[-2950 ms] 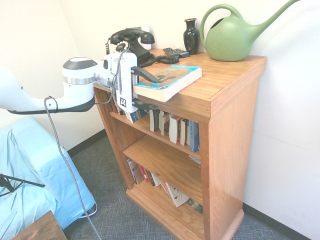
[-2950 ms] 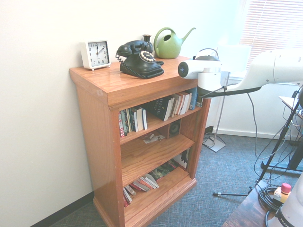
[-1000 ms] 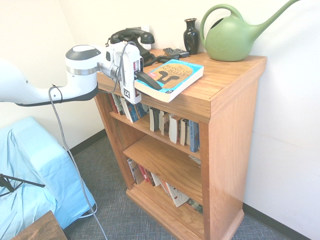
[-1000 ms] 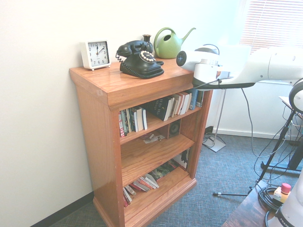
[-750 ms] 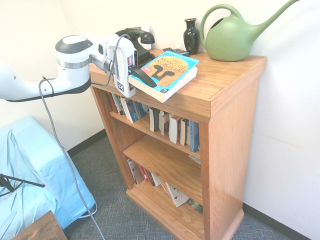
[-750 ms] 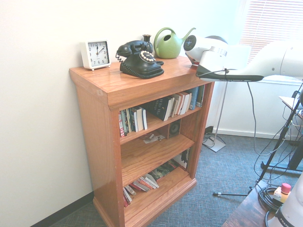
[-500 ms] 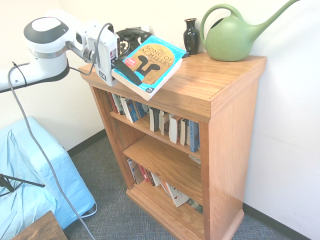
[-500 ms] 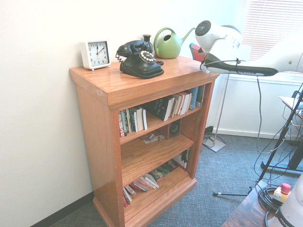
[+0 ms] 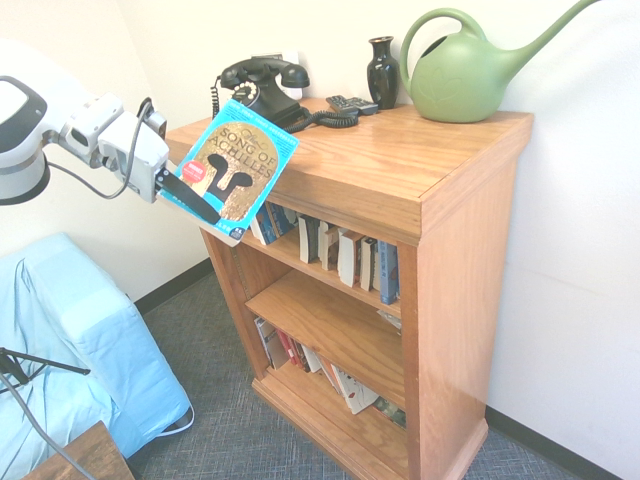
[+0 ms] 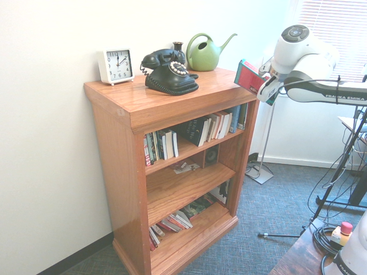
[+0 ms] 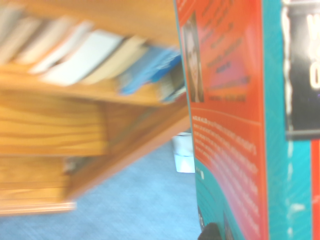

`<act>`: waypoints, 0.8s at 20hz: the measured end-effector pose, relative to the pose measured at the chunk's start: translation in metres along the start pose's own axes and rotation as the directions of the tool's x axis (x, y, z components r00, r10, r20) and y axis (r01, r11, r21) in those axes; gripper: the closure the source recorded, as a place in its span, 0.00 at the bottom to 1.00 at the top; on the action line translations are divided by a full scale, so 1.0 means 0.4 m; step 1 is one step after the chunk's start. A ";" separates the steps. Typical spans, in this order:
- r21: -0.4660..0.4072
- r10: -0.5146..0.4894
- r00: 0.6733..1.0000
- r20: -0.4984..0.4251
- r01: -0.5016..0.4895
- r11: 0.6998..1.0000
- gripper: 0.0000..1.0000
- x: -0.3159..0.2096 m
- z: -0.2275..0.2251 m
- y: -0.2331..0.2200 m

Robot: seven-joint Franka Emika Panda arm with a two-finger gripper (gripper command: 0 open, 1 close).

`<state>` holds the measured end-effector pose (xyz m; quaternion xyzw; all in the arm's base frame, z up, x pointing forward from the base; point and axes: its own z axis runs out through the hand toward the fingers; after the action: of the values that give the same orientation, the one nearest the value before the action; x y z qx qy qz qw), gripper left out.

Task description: Organize the shelf

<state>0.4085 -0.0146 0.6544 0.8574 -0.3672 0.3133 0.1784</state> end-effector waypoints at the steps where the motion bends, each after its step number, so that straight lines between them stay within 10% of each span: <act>1: 0.024 0.001 1.000 0.012 -0.001 1.000 1.00 -0.036 0.005 0.013; 16: 0.272 -0.134 0.972 0.190 0.079 0.959 1.00 -0.372 0.157 -0.082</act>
<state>0.3790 0.0507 0.5059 0.9201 -0.2920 0.2581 0.0408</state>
